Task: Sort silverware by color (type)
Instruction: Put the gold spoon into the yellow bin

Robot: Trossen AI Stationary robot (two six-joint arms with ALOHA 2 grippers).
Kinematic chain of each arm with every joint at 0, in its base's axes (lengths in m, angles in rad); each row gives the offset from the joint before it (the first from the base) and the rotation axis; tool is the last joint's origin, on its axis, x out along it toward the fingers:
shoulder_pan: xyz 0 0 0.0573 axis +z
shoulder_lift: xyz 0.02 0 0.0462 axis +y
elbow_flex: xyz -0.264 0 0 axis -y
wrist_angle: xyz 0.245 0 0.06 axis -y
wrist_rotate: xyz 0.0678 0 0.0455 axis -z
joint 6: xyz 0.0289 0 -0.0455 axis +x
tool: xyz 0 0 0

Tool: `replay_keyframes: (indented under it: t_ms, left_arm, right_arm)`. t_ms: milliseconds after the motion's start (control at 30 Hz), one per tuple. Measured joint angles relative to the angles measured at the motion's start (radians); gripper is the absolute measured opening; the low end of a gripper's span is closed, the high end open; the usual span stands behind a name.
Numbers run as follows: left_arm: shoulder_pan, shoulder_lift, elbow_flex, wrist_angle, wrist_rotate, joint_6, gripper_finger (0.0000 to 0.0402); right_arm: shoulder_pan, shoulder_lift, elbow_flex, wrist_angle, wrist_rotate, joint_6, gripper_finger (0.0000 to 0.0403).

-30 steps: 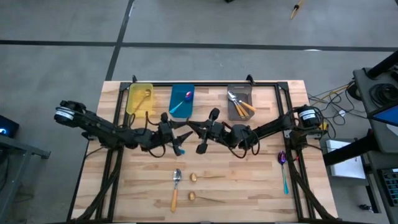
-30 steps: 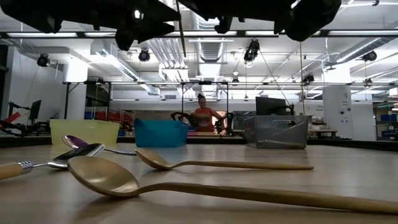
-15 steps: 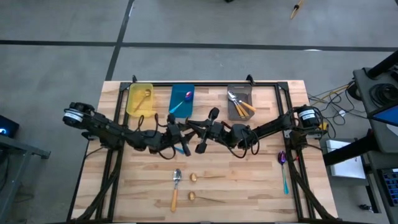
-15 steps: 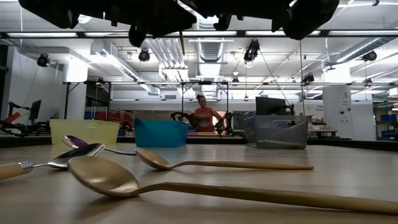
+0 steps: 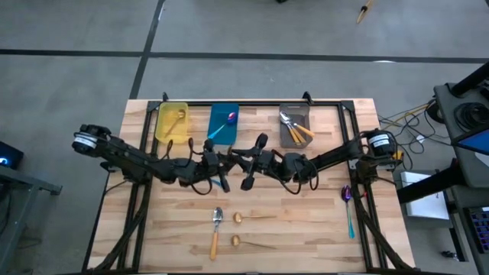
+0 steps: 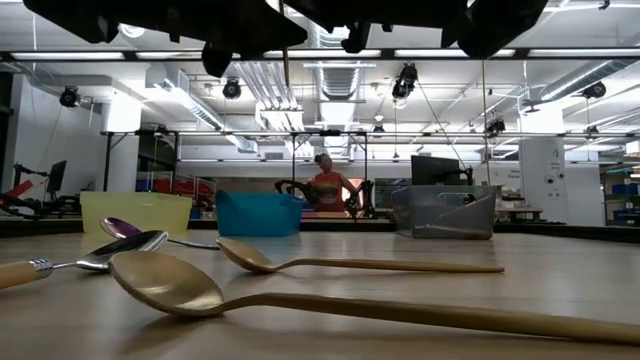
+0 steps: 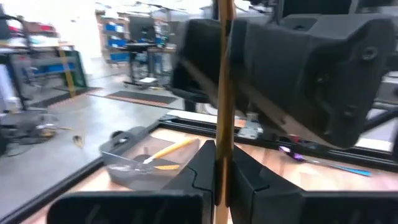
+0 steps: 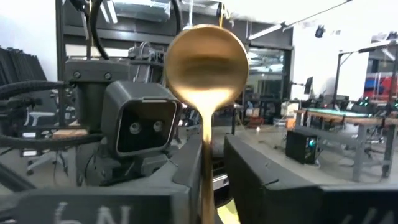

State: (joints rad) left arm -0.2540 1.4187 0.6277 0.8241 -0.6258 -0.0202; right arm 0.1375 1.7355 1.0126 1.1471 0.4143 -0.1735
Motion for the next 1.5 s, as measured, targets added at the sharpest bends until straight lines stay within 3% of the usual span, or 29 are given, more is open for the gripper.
replay_keyframes:
  t_ms: [300, 567, 767, 1033, 1500]
  left_arm:
    - [0.000, -0.117, -0.001, -0.241, 0.155, -0.043, 0.0002]
    - [0.006, -0.208, -0.003, -0.373, 0.483, -0.128, 0.0001]
    - [0.004, -0.202, -0.003, -0.381, 0.650, -0.174, 0.0001]
    - [0.005, -0.178, -0.008, -0.380, 0.667, -0.183, 0.0000]
    - [0.005, -0.194, -0.009, -0.501, 0.696, -0.181, 0.0000]
  right_arm:
    - [0.000, -0.076, 0.000, -0.225, -0.062, 0.101, 0.0133]
    - [0.000, -0.174, 0.090, -0.642, -0.262, 0.077, 0.0166]
    - [0.000, -0.176, 0.183, -0.794, -0.396, -0.011, 0.0171]
    - [0.000, -0.174, 0.236, -0.876, -0.417, -0.048, 0.0171]
    - [0.002, -0.176, 0.429, -1.356, -0.426, -0.090, 0.0171]
